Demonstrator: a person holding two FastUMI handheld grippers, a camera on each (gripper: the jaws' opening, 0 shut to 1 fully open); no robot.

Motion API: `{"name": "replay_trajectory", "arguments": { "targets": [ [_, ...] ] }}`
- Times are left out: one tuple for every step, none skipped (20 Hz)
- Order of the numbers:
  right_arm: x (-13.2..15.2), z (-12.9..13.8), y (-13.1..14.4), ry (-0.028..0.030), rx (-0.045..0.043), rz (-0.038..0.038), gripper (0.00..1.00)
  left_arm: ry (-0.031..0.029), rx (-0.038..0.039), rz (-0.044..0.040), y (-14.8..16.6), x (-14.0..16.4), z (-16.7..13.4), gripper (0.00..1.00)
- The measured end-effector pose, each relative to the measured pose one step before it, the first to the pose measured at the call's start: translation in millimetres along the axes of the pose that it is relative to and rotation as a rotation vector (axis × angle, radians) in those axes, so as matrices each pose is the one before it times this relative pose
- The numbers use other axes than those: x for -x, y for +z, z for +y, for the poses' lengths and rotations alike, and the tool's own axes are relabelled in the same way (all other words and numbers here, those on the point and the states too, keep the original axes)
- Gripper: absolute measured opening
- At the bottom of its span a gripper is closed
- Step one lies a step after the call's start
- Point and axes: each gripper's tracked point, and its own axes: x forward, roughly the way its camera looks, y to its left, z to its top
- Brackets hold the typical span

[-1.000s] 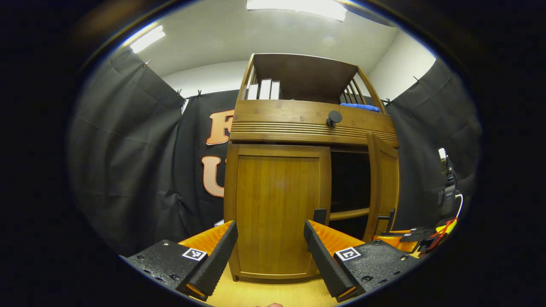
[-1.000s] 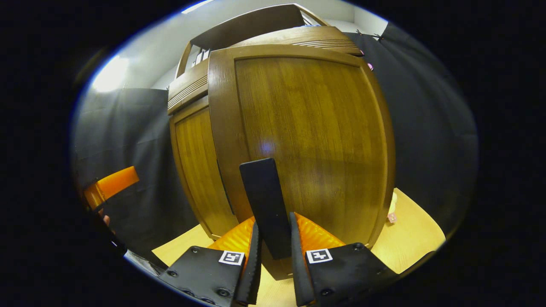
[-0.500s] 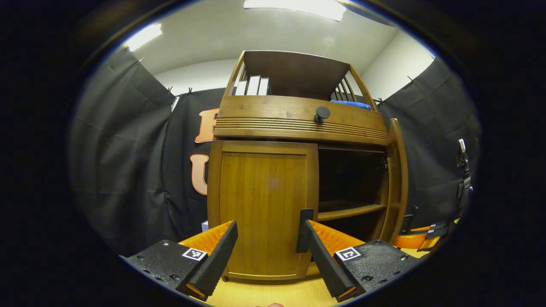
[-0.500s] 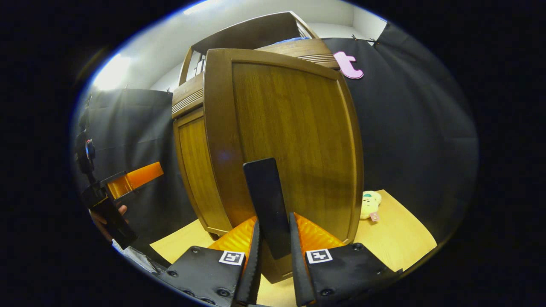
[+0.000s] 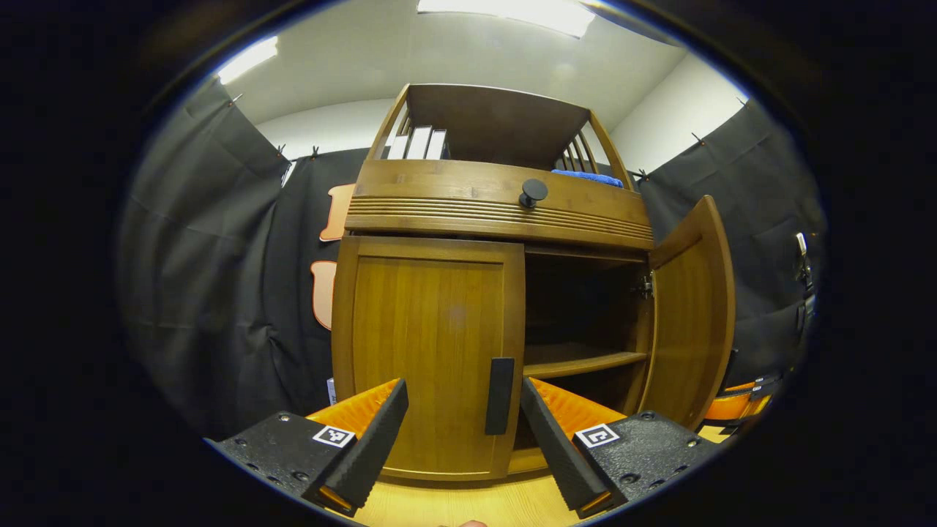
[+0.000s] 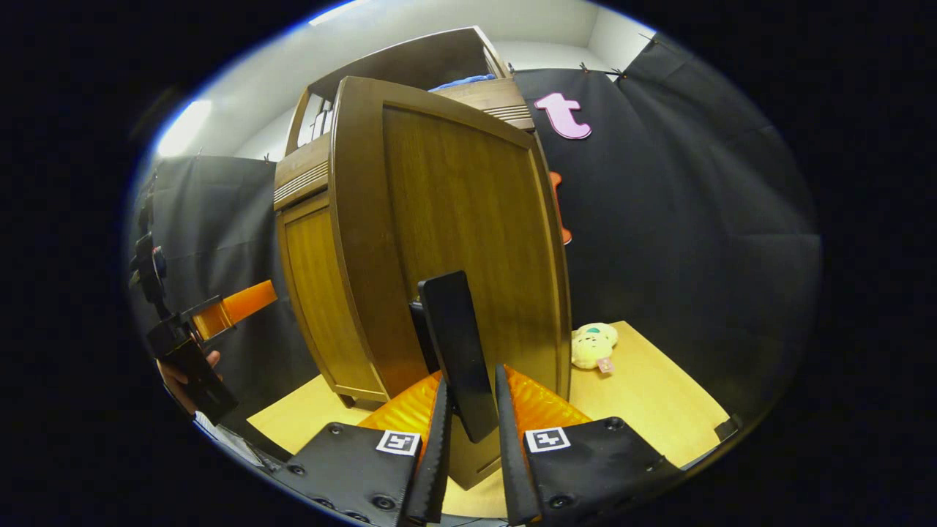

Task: Open the right door of the double-door shoe cabinet with the right hand, and open the left door with the left hand.

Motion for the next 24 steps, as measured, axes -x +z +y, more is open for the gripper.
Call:
{"name": "replay_trajectory", "arguments": {
  "targets": [
    [3.42, -4.33, 1.47, -0.01153, 0.00128, -0.00149, 0.34, -0.00346, 0.00043, 0.00073, 0.19, 0.27, -1.37, 0.92],
    [4.92, -5.73, 0.48, -0.01261, 0.00154, -0.00118, 0.34, -0.00282, 0.00065, 0.00060, -1.12, -0.52, -1.56, 0.92],
    [3.17, -5.38, 0.97, -0.01354, 0.00233, -0.00203, 0.39, -0.00199, 0.00120, -0.00132, 0.34, -0.22, -0.41, 0.92],
    [1.59, -4.26, 0.41, -0.01376, 0.00305, -0.00109, 0.34, -0.00050, 0.00088, -0.00169, -0.21, 0.23, -0.29, 0.92],
    [2.00, -5.29, 1.54, -0.01336, 0.00384, -0.00186, 0.34, -0.00067, 0.00050, 0.00004, -0.45, 0.01, 0.00, 0.92],
    [1.44, -4.67, 1.47, -0.01431, 0.00335, -0.00022, 0.34, -0.00045, 0.00043, 0.00079, -0.72, 0.16, -0.62, 0.92],
    [1.91, -5.52, 0.37, -0.01556, 0.00416, -0.00207, 0.34, -0.00001, 0.00062, 0.00066, -1.31, -0.70, 0.18, 0.92],
    [0.22, -5.44, 0.77, -0.01478, 0.00334, -0.00372, 0.34, -0.00053, 0.00053, 0.00047, -0.61, -0.04, -0.93, 0.92],
    [0.34, -5.83, 2.00, -0.01607, 0.00279, -0.00265, 0.39, -0.00059, -0.00023, 0.00082, -0.48, -1.07, -0.89, 0.92],
    [1.20, -5.99, 0.86, -0.01713, 0.00225, -0.00014, 0.39, -0.00078, -0.00154, 0.00055, -0.11, -0.53, -0.27, 0.92],
    [-1.67, -10.15, -2.28, -0.03040, 0.00641, 0.00210, 0.39, -0.00123, -0.00121, -0.00121, -0.36, -1.40, 0.12, 0.92],
    [1.70, -12.58, -0.76, -0.03705, 0.00870, 0.00097, 0.38, -0.00094, -0.00088, 0.00018, -1.90, 0.05, -0.12, 0.92],
    [1.68, -11.94, -0.08, -0.02584, 0.00110, 0.00057, 0.36, -0.00037, 0.00006, 0.00274, -0.61, 0.28, -0.32, 0.92],
    [1.77, -9.58, 0.30, -0.02372, -0.00572, 0.00133, 0.25, -0.00172, 0.00137, 0.00410, -1.80, 0.19, -1.97, 0.92],
    [1.60, -9.27, 0.15, -0.00913, -0.00350, -0.00274, 0.26, -0.00306, 0.00168, 0.00460, -1.70, -0.11, -0.13, 0.92],
    [-0.88, -6.00, -1.12, 0.00809, 0.00583, 0.00367, 0.26, -0.00281, 0.00161, 0.00191, -0.48, -1.64, -0.66, 0.92],
    [0.09, -5.14, -0.49, 0.00911, 0.01518, 0.00262, 0.26, -0.00247, 0.00057, 0.00004, 0.12, 0.13, -0.46, 0.92],
    [-1.08, -3.15, 1.19, 0.01313, 0.01383, 0.00497, 0.28, 0.00019, -0.00037, -0.00058, -0.62, -0.42, -0.17, 0.92],
    [-1.94, -3.63, 1.28, 0.01432, 0.00252, 0.00708, 0.21, 0.00438, -0.00085, -0.00191, 0.28, -0.19, 1.30, 0.92],
    [-0.13, -3.37, 0.19, 0.00913, -0.00188, -0.00028, 0.28, 0.00659, -0.00089, -0.00160, -0.57, 0.39, 2.14, 0.92],
    [0.13, -4.58, 0.02, 0.01083, -0.00502, -0.00205, 0.21, 0.00758, 0.00004, -0.00154, 0.02, 0.21, 2.77, 0.95],
    [0.53, -1.49, 0.32, 0.01198, -0.00276, -0.00348, 0.28, 0.00790, 0.00020, 0.00028, -0.68, -0.27, 3.01, 0.92],
    [-1.13, -2.27, 0.26, 0.01574, 0.00593, -0.00416, 0.28, 0.00745, -0.00020, 0.00228, -0.13, -0.12, 3.19, 0.95],
    [-1.22, -3.16, 0.01, 0.01697, 0.01479, -0.00747, 0.27, 0.00622, 0.00005, 0.00120, -1.19, 0.13, 1.75, 0.92]
  ]
}}
